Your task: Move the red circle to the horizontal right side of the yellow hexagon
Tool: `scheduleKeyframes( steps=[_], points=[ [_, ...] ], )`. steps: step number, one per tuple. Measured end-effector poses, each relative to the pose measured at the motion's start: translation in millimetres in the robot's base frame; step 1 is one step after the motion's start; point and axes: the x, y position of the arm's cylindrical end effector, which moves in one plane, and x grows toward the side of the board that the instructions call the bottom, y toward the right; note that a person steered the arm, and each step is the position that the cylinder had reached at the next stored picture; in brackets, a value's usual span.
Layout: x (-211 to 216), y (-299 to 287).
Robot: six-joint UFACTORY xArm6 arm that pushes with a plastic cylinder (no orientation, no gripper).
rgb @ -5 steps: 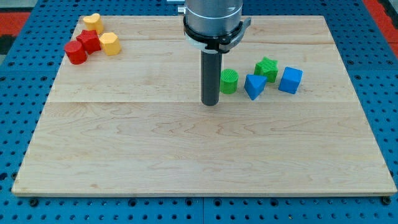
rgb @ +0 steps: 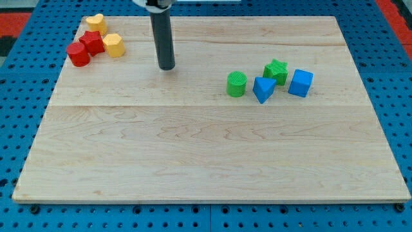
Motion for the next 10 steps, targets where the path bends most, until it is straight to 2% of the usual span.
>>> scheduleKeyframes(
  steps=[1,2,4,5,6,7,8,9,10],
  points=[
    [-5,-89],
    [-15,-104],
    [1,-218],
    [-32,-216],
    [-40,-218],
    [-35,-162],
    [-5,-138],
    [-15,-115],
    [-20,-161]
  ],
)
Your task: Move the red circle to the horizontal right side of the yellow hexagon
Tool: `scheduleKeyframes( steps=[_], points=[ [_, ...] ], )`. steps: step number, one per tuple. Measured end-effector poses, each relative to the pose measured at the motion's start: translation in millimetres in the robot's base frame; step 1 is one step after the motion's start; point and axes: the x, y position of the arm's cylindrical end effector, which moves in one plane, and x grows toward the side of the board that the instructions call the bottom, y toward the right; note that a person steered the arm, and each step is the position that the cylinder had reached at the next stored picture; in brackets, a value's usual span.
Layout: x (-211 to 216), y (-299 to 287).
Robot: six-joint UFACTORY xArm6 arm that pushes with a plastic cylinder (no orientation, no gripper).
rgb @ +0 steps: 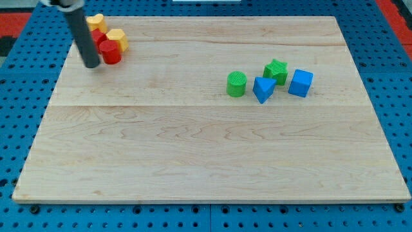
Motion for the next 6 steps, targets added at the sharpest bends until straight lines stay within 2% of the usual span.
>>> scheduleKeyframes(
  steps=[1,2,3,4,6],
  points=[
    [-22,44],
    [-19,101],
    [-10,98],
    [-18,132],
    [-59,168]
  ],
)
